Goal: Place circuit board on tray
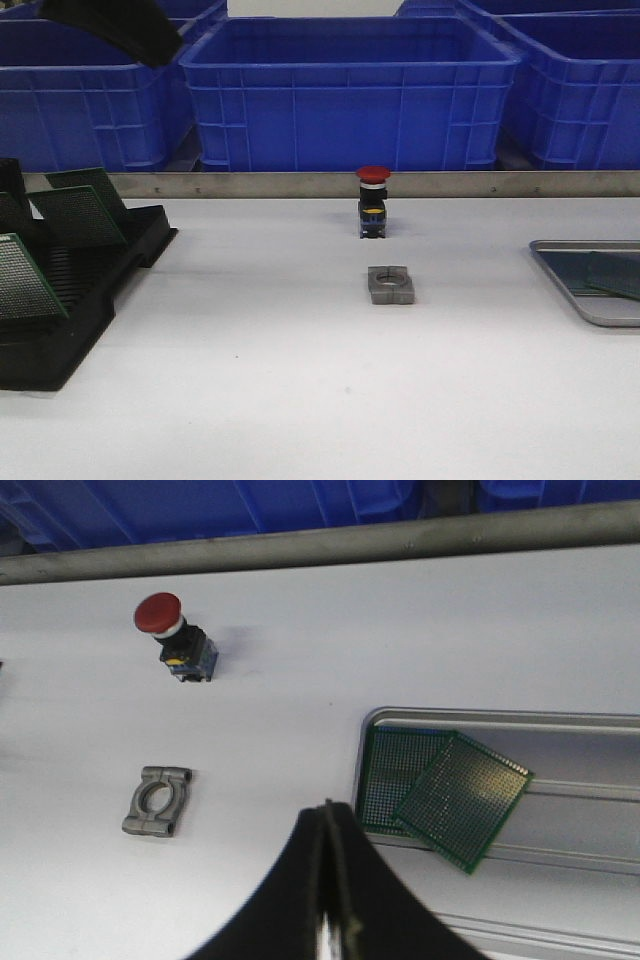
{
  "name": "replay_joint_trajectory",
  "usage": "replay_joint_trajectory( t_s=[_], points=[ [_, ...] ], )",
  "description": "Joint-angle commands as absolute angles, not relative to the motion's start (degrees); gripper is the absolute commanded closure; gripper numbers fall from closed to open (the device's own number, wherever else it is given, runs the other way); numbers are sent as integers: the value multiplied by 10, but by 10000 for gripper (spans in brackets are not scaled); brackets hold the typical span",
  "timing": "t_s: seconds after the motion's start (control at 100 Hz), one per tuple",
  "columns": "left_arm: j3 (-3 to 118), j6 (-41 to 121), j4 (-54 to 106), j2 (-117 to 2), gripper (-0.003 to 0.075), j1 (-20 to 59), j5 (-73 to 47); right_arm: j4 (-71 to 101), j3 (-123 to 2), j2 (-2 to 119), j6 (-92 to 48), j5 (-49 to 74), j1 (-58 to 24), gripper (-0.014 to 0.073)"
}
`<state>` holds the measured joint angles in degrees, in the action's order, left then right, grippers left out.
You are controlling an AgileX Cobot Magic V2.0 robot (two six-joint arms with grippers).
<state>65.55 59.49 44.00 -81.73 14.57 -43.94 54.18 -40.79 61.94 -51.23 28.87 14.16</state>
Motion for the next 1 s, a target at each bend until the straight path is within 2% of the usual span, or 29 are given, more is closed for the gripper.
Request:
replay_joint_trajectory(
  t_s=[0.0,0.27,0.54,0.78,0.99],
  points=[
    [668,559,453,-781,741,115,-442,554,-412,568,-526,283,143,655],
    [588,525,451,-668,741,62,-299,554,-349,445,-540,235,133,655],
    [451,509,448,-511,741,60,-135,554,-271,318,-567,167,37,655],
    [325,509,456,-375,741,60,-62,554,-207,167,-570,161,18,655],
    [230,509,456,-253,741,60,-50,554,-172,40,-570,192,18,655]
  ],
)
